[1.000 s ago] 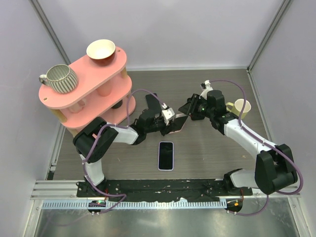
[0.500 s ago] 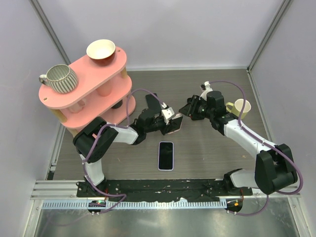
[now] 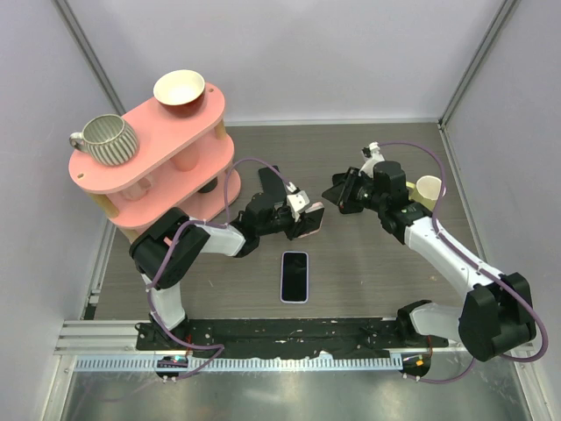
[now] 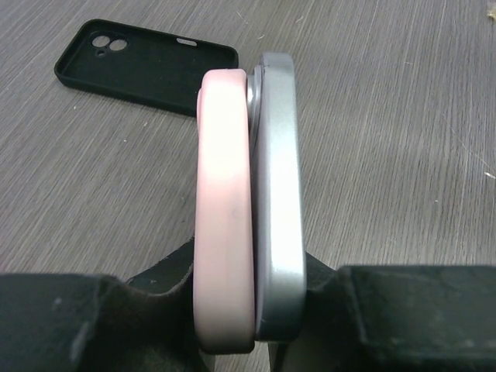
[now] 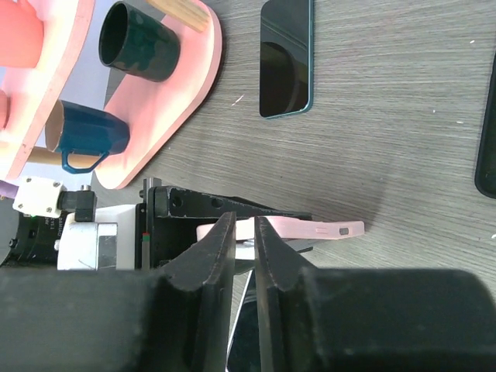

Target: Put the phone into the phone case

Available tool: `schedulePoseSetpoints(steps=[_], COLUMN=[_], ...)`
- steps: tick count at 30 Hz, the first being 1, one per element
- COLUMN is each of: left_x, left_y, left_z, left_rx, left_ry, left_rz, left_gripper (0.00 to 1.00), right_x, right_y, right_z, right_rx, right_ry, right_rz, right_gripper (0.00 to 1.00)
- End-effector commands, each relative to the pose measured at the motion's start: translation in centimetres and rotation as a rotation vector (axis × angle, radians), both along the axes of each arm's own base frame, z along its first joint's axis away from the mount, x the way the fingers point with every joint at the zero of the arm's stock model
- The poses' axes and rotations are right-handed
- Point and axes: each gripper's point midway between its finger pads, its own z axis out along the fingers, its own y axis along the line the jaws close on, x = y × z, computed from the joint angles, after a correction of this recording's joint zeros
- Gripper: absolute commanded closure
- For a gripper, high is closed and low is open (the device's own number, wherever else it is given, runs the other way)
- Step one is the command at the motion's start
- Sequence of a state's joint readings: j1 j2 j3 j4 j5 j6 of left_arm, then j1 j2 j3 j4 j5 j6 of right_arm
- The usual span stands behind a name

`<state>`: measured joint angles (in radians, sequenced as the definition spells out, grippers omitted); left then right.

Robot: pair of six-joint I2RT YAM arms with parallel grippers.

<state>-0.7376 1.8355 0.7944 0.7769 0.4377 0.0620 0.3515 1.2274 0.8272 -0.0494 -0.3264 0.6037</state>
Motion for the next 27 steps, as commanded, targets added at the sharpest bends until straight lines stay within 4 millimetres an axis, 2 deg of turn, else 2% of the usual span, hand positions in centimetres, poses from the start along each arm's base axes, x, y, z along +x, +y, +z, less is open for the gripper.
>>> schedulePoseSetpoints(steps=[1,2,4,6,7,9,10,13,16,21,27], left_x=[0.3,0.4,0.3,0.3,0.4,0.3,0.4,0.3,0.3,0.4,0.3], left_y=[-0.4,-0.4,-0.4,-0.5,-0.4,-0.5,-0.4,-0.4,-0.4,-0.4,-0.4], left_z=[1.1,1.2,1.2,1.1,1.1,1.1,1.1,1.1,1.0,1.1,1.0], left_rx=[-0.03,-0.031,-0.031,-0.028,-0.027,-0.027,-0.028,-0.026,-0.026,-0.025,-0.022], left_ry=[-0.054,-0.055,-0.056,-0.054,-0.054,-0.054,-0.053,-0.053,-0.05,-0.052,-0.049], left_rz=[-0.012,-0.012,-0.014,-0.016,-0.013,-0.015,-0.013,-0.015,-0.014,-0.013,-0.016], left_gripper=[0.71,0.71,0.71,0.71,0.71,0.71,0.71,0.71,0.71,0.71,0.71], right_x=[-0.3,-0.6,-1.0,-1.5,-1.9,-1.9,-1.9,-2.1,-2.0,-1.7,-1.0], right_y=[0.8,1.0,1.7,2.2,2.3,2.6,2.5,2.2,1.7,1.8,2.5], right_z=[3.6,3.1,3.7,3.0,2.0,1.3,-0.2,-2.4,-3.3,-2.0,2.1], right_rx=[0.061,0.082,0.126,0.158,0.167,0.193,0.183,0.159,0.14,0.138,0.169], right_ry=[-0.076,-0.055,-0.071,-0.051,-0.027,-0.013,0.021,0.062,0.069,0.043,-0.026], right_rz=[0.028,0.03,0.057,0.067,0.076,0.073,0.066,0.043,0.017,0.027,0.052], right_gripper=[0.87,0.9,0.94,0.95,0.96,0.97,0.98,0.99,0.99,0.99,0.99])
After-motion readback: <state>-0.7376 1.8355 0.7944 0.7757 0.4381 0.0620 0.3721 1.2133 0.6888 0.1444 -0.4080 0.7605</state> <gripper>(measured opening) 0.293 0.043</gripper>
